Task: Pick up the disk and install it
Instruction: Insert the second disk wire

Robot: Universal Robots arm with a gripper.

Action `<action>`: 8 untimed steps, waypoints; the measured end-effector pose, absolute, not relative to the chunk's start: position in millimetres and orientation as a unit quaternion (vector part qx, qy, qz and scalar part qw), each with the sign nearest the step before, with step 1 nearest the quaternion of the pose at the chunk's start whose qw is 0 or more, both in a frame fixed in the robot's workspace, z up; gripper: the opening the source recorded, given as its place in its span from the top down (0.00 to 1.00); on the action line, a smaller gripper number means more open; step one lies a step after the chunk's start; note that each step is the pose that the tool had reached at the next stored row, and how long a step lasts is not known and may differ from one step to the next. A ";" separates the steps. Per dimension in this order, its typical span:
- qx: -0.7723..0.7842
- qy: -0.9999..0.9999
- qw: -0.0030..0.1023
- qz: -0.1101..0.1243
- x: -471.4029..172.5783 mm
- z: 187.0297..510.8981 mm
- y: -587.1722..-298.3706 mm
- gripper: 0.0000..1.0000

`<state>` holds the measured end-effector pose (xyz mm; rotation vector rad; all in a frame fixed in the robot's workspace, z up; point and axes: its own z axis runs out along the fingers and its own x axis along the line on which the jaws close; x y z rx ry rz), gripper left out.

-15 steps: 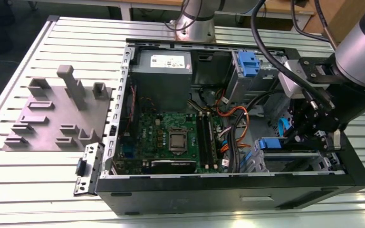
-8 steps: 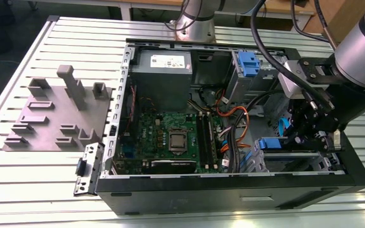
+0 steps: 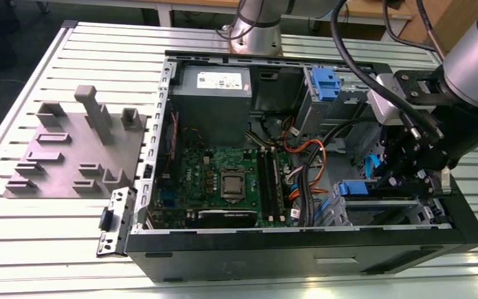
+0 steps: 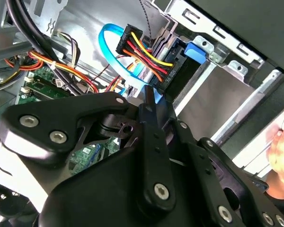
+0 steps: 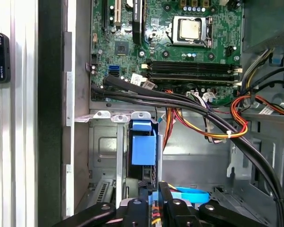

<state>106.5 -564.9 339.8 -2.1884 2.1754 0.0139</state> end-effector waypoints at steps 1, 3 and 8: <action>-0.709 0.705 0.028 0.004 106.5 345.6 -564.9 0.76; -0.709 0.705 0.028 0.004 106.5 348.1 -564.9 0.76; -0.709 0.705 0.028 0.005 106.5 348.8 -564.9 0.76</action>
